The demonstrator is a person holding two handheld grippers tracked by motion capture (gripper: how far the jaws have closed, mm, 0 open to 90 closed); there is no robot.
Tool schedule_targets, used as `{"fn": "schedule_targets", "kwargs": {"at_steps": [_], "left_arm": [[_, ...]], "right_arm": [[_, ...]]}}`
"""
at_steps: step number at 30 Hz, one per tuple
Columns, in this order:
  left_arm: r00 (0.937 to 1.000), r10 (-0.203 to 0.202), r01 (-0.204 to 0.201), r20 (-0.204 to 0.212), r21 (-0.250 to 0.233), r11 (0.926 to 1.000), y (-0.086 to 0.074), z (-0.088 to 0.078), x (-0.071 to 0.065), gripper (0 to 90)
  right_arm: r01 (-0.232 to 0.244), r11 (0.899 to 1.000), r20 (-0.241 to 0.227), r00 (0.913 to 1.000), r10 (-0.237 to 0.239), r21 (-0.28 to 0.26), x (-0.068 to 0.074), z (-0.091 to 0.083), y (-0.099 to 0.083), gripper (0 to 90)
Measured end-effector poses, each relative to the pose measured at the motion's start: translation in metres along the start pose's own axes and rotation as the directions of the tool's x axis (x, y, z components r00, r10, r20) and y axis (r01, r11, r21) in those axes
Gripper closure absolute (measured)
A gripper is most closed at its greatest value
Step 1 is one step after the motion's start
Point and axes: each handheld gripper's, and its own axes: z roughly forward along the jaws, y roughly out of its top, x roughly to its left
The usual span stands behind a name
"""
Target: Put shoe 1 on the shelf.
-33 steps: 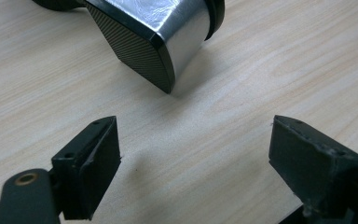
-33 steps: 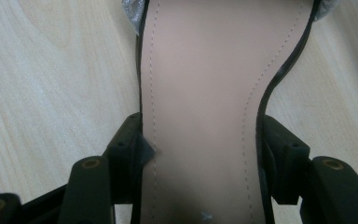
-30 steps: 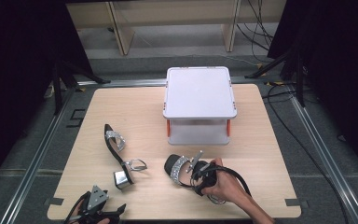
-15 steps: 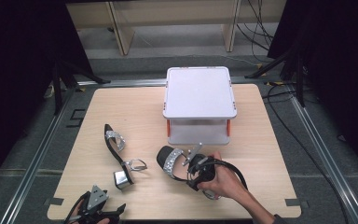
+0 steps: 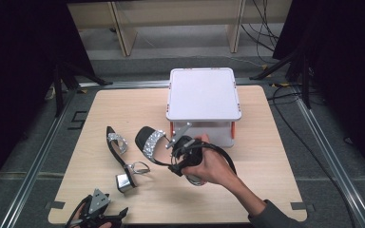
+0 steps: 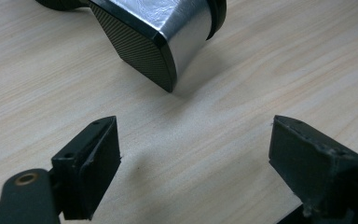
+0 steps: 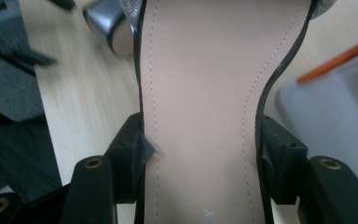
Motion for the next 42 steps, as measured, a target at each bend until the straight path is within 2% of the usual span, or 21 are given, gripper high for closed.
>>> {"fn": "schedule_targets", "kwargs": {"at_steps": [1, 2, 5, 7, 8, 10, 14, 16, 18, 19, 23, 26, 27, 29, 31, 32, 34, 38, 40, 41, 42], "left_arm": [[1.0, -0.003, 0.003, 0.002, -0.003, 1.0, 0.0, 0.0, 0.0, 16.0], [0.9984, -0.056, 0.056, 0.001, -0.008, 0.9984, -0.001, 0.001, -0.003, 16.0], [0.9999, -0.016, 0.016, -0.002, 0.002, 0.9999, 0.0, 0.0, -0.002, 16.0], [1.0, 0.003, -0.003, 0.004, -0.002, 1.0, 0.0, 0.0, 0.0, 16.0], [0.9986, -0.053, 0.053, 0.004, 0.0, 0.9986, -0.001, 0.0, -0.003, 16.0], [0.9999, -0.011, 0.011, 0.004, 0.006, 0.9999, 0.0, 0.0, -0.001, 16.0], [0.9991, -0.04, 0.04, 0.011, 0.002, 0.9992, -0.001, 0.0, -0.002, 16.0], [0.9999, 0.01, -0.01, 0.012, 0.001, 0.9999, 0.0, 0.0, 0.001, 16.0], [0.9998, 0.018, -0.018, 0.011, -0.001, 0.9998, 0.0, 0.0, 0.001, 16.0], [0.9999, 0.013, -0.013, 0.011, -0.002, 0.9999, 0.0, 0.0, 0.001, 16.0], [0.9999, -0.002, 0.002, 0.013, 0.005, 1.0, 0.0, 0.0, -0.001, 16.0], [0.9998, 0.012, -0.012, 0.014, -0.005, 0.9999, 0.0, 0.0, 0.001, 16.0], [0.9998, -0.013, 0.014, 0.018, -0.004, 0.9999, -0.001, 0.0, -0.001, 16.0], [0.9998, 0.005, -0.005, 0.017, -0.003, 1.0, 0.0, 0.0, -0.001, 16.0], [0.9989, -0.039, 0.039, 0.028, -0.006, 0.9992, -0.001, -0.001, -0.003, 16.0], [0.9998, -0.003, 0.004, 0.02, -0.006, 1.0, 0.0, 0.0, 0.0, 16.0], [0.9997, -0.004, 0.004, 0.023, 0.0, 1.0, 0.0, 0.0, -0.001, 16.0], [0.9992, -0.033, 0.033, 0.025, 0.001, 0.9995, -0.001, -0.001, -0.003, 16.0], [0.9997, 0.015, -0.014, 0.019, -0.01, 0.9999, 0.0, 0.0, -0.001, 16.0], [0.9997, 0.007, -0.007, 0.024, -0.015, 0.9999, 0.0, -0.001, -0.001, 16.0], [0.9995, 0.014, -0.014, 0.028, -0.024, 0.9996, 0.0, 0.0, 0.0, 16.0]], "right_arm": [[0.002, 1.0, 0.003, 1.0, -0.002, -0.023, -0.001, -0.003, 0.005, 43.0], [-0.012, 0.999, 0.0, 0.9999, 0.012, -0.03, -0.001, -0.008, 0.011, 43.0], [-0.035, 0.997, 0.016, 0.9992, 0.036, -0.066, -0.006, -0.021, 0.027, 43.1], [0.001, 0.995, 0.038, 0.9993, 0.003, -0.095, -0.013, -0.028, 0.038, 43.0], [-0.053, 0.994, 0.03, 0.998, 0.056, -0.094, -0.014, -0.032, 0.043, 43.0], [-0.061, 0.992, 0.033, 0.9973, 0.065, -0.115, -0.022, -0.038, 0.053, 43.0], [-0.079, 0.989, 0.085, 0.9923, 0.09, -0.124, -0.044, -0.045, 0.074, 43.0], [-0.123, 0.983, 0.098, 0.9857, 0.137, -0.136, -0.057, -0.048, 0.082, 43.1], [-0.151, 0.979, 0.122, 0.9783, 0.167, -0.137, -0.072, -0.05, 0.089, 43.0], [-0.192, 0.972, 0.137, 0.9679, 0.21, -0.137, -0.084, -0.053, 0.095, 43.0], [-0.243, 0.961, 0.148, 0.9539, 0.261, -0.132, -0.102, -0.058, 0.101, 43.0], [-0.299, 0.947, 0.167, 0.9342, 0.315, -0.118, -0.119, -0.059, 0.104, 43.0], [-0.322, 0.939, 0.168, 0.9258, 0.339, -0.119, -0.125, -0.058, 0.104, 43.0], [-0.368, 0.923, 0.177, 0.9067, 0.383, -0.114, -0.135, -0.057, 0.105, 43.0], [-0.407, 0.907, 0.181, 0.8894, 0.42, -0.107, -0.145, -0.054, 0.105, 43.0], [-0.437, 0.893, 0.179, 0.8753, 0.449, -0.103, -0.149, -0.053, 0.105, 43.0], [-0.46, 0.883, 0.2, 0.8602, 0.469, -0.091, -0.159, -0.049, 0.104, 43.0], [-0.548, 0.833, 0.21, 0.8079, 0.551, -0.075, -0.173, -0.042, 0.102, 43.0], [-0.586, 0.808, 0.222, 0.7808, 0.584, -0.063, -0.18, -0.037, 0.1, 42.9], [-0.619, 0.783, 0.233, 0.755, 0.613, -0.055, -0.182, -0.035, 0.1, 42.9], [-0.633, 0.772, 0.242, 0.7422, 0.625, -0.051, -0.186, -0.033, 0.098, 43.0]]}}
